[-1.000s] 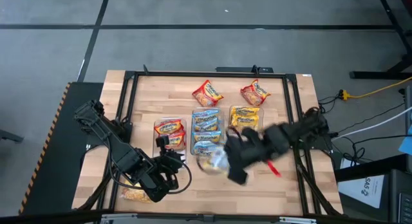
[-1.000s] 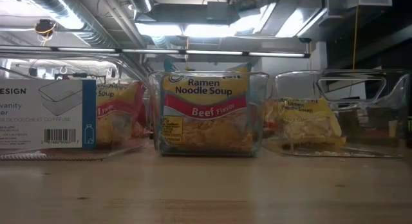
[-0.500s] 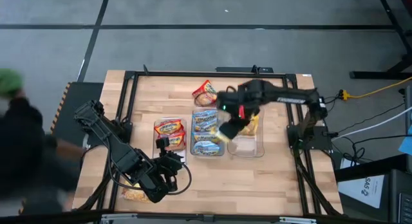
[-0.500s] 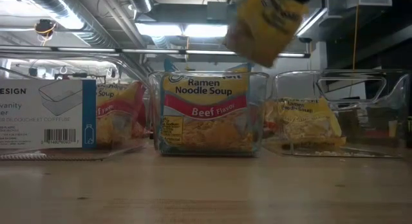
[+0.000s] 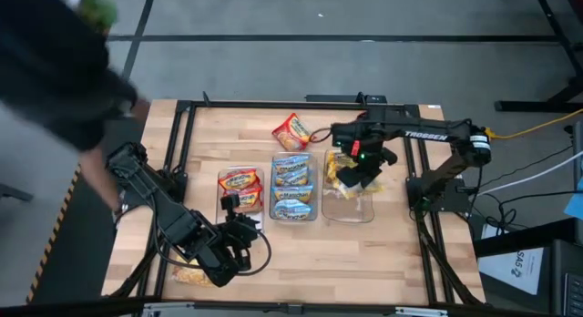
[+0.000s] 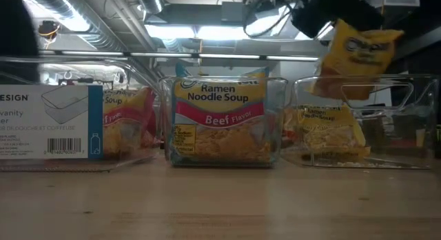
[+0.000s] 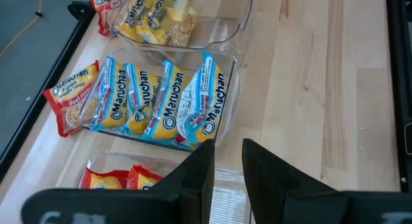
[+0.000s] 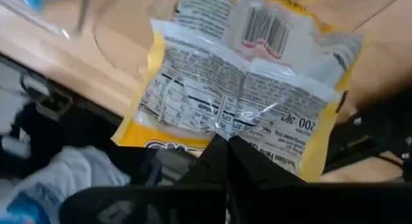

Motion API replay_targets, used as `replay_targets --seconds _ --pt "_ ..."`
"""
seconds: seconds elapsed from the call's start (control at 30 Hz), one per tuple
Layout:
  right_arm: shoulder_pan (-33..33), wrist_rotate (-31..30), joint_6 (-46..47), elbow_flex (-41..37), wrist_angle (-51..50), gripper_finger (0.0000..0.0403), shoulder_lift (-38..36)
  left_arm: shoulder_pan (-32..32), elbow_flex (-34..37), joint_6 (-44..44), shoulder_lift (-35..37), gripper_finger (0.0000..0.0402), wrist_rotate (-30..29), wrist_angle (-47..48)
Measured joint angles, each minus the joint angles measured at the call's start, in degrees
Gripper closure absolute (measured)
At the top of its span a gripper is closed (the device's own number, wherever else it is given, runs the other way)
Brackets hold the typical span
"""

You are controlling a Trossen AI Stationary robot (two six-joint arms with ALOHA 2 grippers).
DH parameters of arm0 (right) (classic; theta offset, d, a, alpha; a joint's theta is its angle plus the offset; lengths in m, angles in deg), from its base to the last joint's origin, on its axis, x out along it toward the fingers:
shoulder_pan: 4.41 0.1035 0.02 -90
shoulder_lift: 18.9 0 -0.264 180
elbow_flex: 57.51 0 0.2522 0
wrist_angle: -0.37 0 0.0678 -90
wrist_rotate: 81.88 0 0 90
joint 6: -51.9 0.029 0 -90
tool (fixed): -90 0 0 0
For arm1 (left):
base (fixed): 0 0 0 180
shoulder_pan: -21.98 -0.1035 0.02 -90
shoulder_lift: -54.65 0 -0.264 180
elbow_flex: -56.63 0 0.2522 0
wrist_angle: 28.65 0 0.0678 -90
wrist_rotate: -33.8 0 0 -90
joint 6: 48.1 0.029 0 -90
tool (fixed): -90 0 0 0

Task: Sort Maruchan noodles
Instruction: Put the yellow noodle pack into the right transparent bin

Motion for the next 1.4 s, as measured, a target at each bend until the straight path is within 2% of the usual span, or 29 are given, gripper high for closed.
replay_targets --seconds 0.3,0.47,0.87,1.2,1.4 --pt "-1.95 3.09 -2.64 -5.83 1.83 0.0403 0.39 -0.21 -0.01 0.00 0.00 0.0328 -0.07 -0.02" --pt "-3.26 4.88 -4.15 -6.08 8.36 0.0403 1.01 -0.21 -0.01 0.02 0.00 0.0328 -0.07 0.03" --pt "-8.84 5.70 -5.48 -6.08 8.79 0.0402 1.77 -0.21 -0.01 0.04 0.00 0.0328 -0.07 0.15" --pt "-12.75 2.75 -8.17 -6.08 9.31 0.0402 2.19 -0.21 -0.01 0.04 0.00 0.0328 -0.09 0.17" --pt "-14.09 -5.43 -8.68 -6.08 9.80 0.0401 2.19 -0.21 -0.01 0.04 0.00 0.0328 -0.07 0.17"
